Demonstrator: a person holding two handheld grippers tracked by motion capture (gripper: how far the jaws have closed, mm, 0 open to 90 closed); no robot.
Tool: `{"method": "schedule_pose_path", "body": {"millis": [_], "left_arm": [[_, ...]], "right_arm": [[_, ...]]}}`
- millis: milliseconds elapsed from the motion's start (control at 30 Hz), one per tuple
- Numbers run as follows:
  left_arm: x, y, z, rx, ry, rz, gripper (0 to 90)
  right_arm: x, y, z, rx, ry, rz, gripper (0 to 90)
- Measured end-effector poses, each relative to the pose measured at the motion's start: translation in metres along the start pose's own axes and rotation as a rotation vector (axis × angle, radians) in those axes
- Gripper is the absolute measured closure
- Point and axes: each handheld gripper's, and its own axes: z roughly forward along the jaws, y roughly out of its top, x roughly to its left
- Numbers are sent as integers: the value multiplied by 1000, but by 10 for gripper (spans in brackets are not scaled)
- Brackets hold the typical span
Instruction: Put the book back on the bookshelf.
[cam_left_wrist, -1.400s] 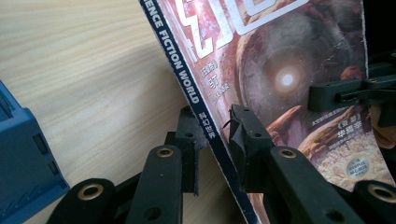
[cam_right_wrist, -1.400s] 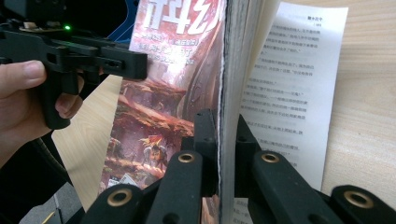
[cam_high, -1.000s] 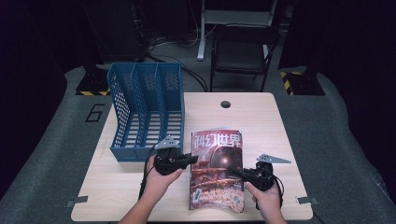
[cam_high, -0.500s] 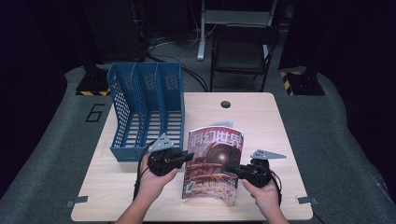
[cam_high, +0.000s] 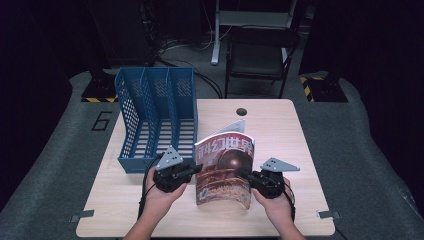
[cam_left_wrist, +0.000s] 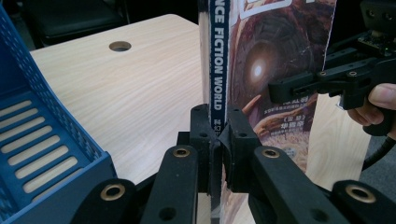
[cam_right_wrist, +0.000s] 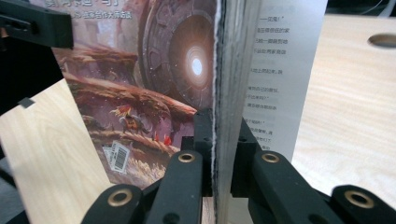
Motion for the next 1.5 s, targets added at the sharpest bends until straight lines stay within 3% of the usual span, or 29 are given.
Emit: {"method": "schedule_pose_path", "body": {"millis": [167,300,500,567,800,1033,1167,1200,1500], "left_arm": [[-3,-2,0,2,14,16,838],[-4,-4,-1,4,2,19,839],[-8,-6,-1,-11,-10,-9,840],[-8,-6,-1,-11,-11,2,839],[-9,-6,-2,-16,-18,-4,839],[-11,-6,-4,-6,-33,10,837],[-14,-7,-6,0,-35,21,836],[-13,-7,-7,5,-34,39,836],[-18,-11,-12,21,-65,49,826]], "right_arm": [[3,1,-1,-32,-43,-48,854],[2,-1,0,-46,-41,-51,853],[-1,-4,-2,-55,-14,-24,842],[-1,-6,-2,-57,-5,-8,828],[-8,-10,-3,-60,10,27,704],[-13,-17,-6,-23,8,53,663],[-14,-20,-8,-9,16,45,658],[-13,-22,-9,-2,12,50,654],[-16,-36,-14,81,-1,53,656]]}}
